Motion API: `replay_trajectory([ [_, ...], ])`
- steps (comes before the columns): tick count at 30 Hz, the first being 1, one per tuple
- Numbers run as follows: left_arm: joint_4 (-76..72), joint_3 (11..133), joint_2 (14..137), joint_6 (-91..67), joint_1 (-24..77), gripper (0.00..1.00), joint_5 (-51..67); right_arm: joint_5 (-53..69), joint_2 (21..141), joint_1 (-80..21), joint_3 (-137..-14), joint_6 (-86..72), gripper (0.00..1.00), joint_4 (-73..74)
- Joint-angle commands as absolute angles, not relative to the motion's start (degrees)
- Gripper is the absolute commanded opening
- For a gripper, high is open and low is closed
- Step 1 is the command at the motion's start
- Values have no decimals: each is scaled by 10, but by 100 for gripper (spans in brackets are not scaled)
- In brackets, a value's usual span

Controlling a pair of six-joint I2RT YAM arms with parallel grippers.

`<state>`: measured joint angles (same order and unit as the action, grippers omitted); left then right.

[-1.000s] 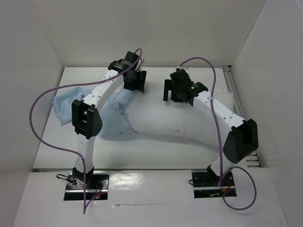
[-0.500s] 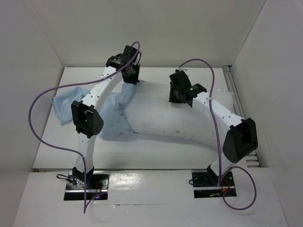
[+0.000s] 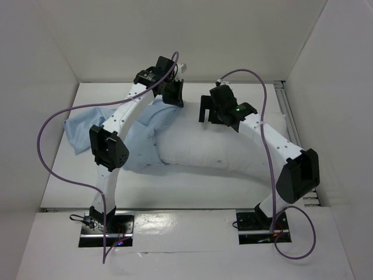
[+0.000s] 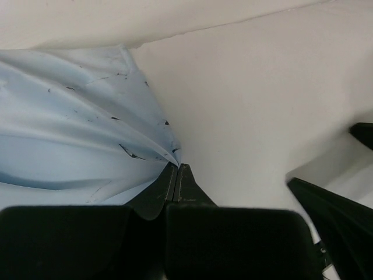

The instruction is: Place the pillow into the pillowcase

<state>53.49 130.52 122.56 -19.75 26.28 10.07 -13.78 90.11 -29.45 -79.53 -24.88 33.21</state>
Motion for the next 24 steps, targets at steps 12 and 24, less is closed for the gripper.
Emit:
replay_trajectory([
  [12, 519, 1328, 1208, -220, 267, 0, 162, -122, 939, -258, -721, -219, 60, 377],
  [24, 459, 1454, 1226, -284, 284, 0, 402, -25, 839, -313, -879, -245, 0, 222],
])
